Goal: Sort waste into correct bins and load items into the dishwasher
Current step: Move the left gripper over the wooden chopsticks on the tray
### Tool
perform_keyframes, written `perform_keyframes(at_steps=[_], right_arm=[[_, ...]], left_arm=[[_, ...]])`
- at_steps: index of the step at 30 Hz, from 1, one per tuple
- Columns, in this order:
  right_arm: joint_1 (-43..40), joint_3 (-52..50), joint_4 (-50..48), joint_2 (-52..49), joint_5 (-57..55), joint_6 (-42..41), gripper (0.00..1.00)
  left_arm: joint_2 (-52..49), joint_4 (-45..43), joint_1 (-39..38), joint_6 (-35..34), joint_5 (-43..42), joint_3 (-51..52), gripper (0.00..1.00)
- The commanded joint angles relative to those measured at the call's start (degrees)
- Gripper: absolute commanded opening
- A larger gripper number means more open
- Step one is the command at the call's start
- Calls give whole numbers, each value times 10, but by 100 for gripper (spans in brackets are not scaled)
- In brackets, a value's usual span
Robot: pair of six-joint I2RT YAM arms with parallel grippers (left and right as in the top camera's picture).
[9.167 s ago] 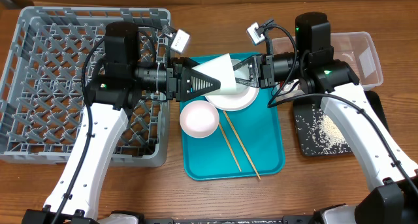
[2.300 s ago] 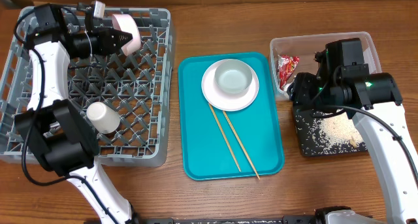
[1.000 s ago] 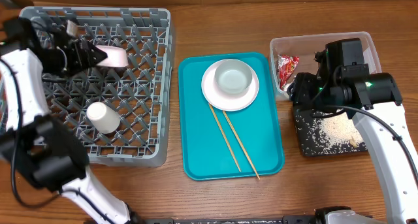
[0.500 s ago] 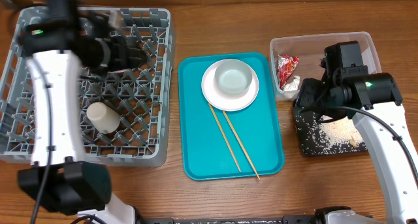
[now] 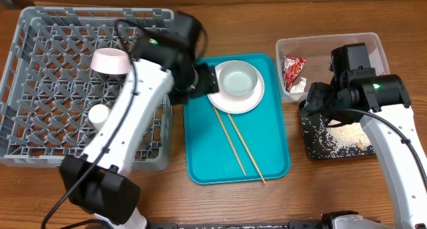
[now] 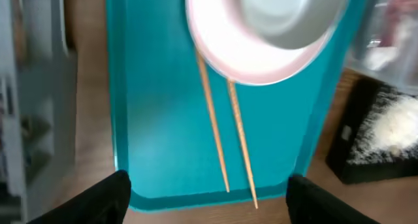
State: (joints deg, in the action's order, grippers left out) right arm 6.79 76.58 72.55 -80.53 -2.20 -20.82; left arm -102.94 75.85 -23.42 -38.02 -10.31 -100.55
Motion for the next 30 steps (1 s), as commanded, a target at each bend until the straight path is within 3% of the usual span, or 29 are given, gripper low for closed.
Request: perform_keyframes(at_steps=[1,15,30], right_arm=[[-1,7,13,4,-23,-3,66],[-1,7,30,4,-25,-2,68],[-1,7,30,4,-25,-2,69]], left_arm=[[-8,-33,-37,-118,52,58,76],[-8,-286,-145,-190,57,283,75],[-9,-364,-152,-231,97,373,72]])
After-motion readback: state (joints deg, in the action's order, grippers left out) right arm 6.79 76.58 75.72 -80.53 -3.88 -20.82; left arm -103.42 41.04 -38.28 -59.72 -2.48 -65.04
